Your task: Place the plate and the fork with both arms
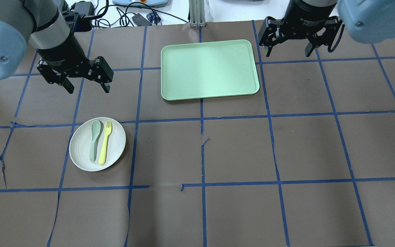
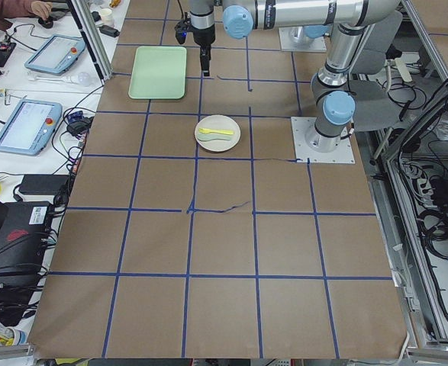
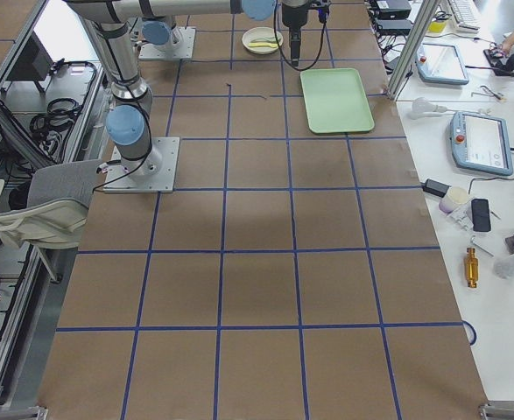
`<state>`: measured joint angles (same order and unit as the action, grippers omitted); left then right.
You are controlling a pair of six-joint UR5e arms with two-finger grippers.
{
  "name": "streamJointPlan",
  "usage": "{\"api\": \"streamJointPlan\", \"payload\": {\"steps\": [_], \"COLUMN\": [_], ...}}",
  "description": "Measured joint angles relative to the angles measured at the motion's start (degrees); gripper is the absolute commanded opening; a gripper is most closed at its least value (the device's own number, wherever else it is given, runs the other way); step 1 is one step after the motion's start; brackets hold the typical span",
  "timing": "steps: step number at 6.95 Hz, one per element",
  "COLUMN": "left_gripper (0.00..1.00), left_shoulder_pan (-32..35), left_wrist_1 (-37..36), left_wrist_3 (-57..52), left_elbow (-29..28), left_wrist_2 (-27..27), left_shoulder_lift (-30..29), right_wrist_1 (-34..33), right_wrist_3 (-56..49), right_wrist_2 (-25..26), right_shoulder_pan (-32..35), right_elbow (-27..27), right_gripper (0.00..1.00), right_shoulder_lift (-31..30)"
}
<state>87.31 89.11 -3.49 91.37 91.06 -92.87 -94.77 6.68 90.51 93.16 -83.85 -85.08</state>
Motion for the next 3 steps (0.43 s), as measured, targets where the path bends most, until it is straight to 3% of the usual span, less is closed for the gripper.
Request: {"api": "streamJointPlan", "payload": {"steps": [3], "left_gripper": [1.0], "left_shoulder_pan": [-1.0], "left_wrist_1": [0.7], "left_wrist_3": [-0.3], "left_elbow": [0.5], "left_wrist_2": [0.7], "left_shoulder_lift": [0.2], "right_wrist_1": [-0.1], "right_wrist_3": [0.0], "right_wrist_2": [-0.1], "right_shoulder_pan": [0.0], "right_elbow": [0.0], "right_gripper": [1.0], "right_shoulder_lift": [0.0]}}
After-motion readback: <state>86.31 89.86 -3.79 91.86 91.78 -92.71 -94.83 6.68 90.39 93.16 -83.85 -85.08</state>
